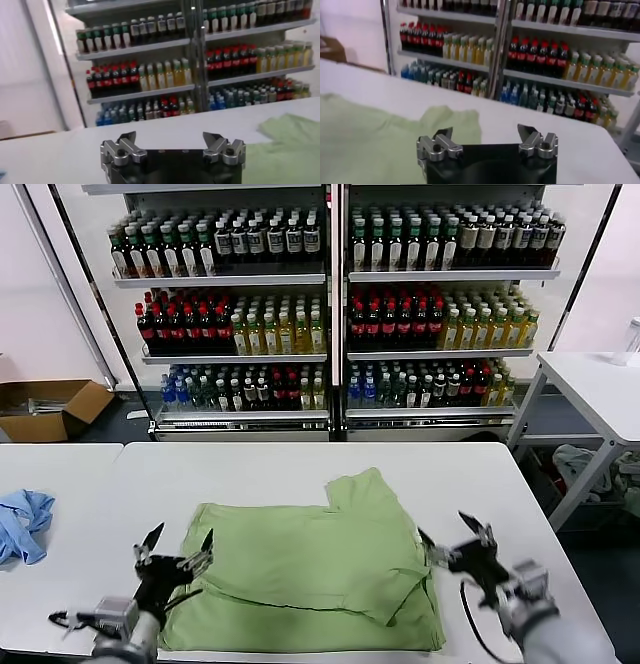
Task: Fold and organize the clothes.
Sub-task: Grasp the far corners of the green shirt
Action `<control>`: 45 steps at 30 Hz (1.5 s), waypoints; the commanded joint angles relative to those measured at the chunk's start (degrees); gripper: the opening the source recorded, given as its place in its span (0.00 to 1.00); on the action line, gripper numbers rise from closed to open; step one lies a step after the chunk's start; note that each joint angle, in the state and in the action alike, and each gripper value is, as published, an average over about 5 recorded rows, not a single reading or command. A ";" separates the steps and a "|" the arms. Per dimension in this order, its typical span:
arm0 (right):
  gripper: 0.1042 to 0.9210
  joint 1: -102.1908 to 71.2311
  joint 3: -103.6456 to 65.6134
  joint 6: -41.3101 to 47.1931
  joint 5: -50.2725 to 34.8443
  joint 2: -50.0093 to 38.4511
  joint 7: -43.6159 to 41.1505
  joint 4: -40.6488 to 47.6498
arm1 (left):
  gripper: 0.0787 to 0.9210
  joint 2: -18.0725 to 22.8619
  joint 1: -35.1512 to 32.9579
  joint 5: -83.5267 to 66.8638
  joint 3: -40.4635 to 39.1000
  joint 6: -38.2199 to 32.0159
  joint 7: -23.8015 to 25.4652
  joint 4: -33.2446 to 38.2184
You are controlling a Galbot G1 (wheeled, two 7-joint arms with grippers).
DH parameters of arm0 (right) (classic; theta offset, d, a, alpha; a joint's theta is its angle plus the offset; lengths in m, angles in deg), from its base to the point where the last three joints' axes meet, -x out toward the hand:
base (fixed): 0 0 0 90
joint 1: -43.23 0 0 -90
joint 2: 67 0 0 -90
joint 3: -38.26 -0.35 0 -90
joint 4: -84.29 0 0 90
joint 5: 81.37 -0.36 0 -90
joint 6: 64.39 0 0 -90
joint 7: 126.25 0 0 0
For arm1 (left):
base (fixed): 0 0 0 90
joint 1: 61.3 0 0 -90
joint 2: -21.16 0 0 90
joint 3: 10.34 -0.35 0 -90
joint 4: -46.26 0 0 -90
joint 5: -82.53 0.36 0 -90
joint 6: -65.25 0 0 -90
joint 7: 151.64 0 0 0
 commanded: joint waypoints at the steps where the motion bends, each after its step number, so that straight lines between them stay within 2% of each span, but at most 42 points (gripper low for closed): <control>1: 0.88 35.74 21.72 2.39 -5.59 4.21 -2.08 24.67 | 0.88 -0.84 17.60 -8.38 -2.17 5.27 12.85 -14.42; 9: 0.88 45.50 27.71 9.14 -3.42 13.24 -1.85 38.52 | 0.88 -2.02 22.85 -11.42 -3.72 16.10 14.36 -18.72; 17: 0.88 46.43 28.37 9.16 -0.77 17.20 -4.35 44.28 | 0.88 -1.96 25.78 -11.75 -5.27 17.28 14.09 -22.92; 36: 0.88 41.68 26.98 9.21 2.98 17.83 -6.11 43.93 | 0.88 -0.16 29.55 -11.35 -8.08 17.26 15.56 -29.22; 45: 0.88 39.33 26.41 9.19 3.68 17.90 -6.00 43.04 | 0.88 1.16 34.49 -12.19 -9.86 17.14 16.46 -35.51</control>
